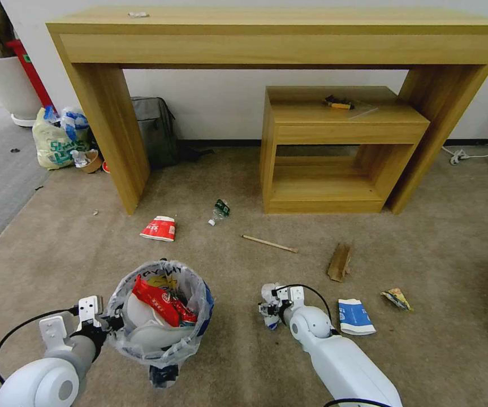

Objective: Pick up the trash bin and place the garbage on the floor into it.

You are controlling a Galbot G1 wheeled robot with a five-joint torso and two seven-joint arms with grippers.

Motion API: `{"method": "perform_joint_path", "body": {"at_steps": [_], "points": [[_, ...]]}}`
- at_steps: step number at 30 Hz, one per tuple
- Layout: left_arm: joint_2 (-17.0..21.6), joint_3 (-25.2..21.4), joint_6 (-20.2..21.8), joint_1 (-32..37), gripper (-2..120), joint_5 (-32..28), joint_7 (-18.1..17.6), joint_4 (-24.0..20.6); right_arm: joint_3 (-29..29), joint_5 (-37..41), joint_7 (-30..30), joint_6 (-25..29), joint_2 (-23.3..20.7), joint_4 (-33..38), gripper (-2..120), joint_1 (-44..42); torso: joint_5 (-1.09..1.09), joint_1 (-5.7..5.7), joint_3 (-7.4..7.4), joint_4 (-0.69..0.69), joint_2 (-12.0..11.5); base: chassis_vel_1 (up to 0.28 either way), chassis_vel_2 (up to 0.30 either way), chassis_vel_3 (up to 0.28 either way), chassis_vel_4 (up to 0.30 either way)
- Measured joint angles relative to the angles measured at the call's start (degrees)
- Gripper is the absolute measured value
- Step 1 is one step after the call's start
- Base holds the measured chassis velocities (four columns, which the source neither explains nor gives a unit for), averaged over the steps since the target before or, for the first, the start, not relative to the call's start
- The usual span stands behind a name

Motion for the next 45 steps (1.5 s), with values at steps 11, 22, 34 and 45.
{"method": "perform_joint_path", "body": {"at_steps": [11, 22, 34, 45], "points": [[-0.1, 0.0, 0.0, -0.2, 0, -0.1, 0.1, 0.2, 1.2, -2.3, 0.3, 1.5, -1.3, 5.0, 22, -1.0, 0.0, 0.0, 0.0, 0.0, 0.0, 0.0, 0.0, 0.0, 0.0], [-0.2, -0.1, 0.0, -0.2, 0, -0.2, 0.7, 0.1, 4.0, -5.0, -0.9, 4.2, -2.4, 15.2, 0, 0.1, 0.0, 0.0, 0.0, 0.01, 0.0, 0.0, 0.0, 0.0, 0.0], [0.1, 1.1, 0.0, -0.6, 0, 0.8, 1.3, 0.2, -1.3, 1.2, -12.2, 4.6, -5.9, 32.8, 0, 8.7, 0.0, 0.0, 0.0, 0.0, 0.0, 0.0, 0.0, 0.0, 0.0], [0.6, 1.9, 0.0, -0.2, 0, 1.6, 1.3, -0.5, -20.0, 10.1, -14.9, -1.0, -9.9, 38.3, 0, 16.1, 0.0, 0.0, 0.0, 0.0, 0.0, 0.0, 0.0, 0.0, 0.0]]}}
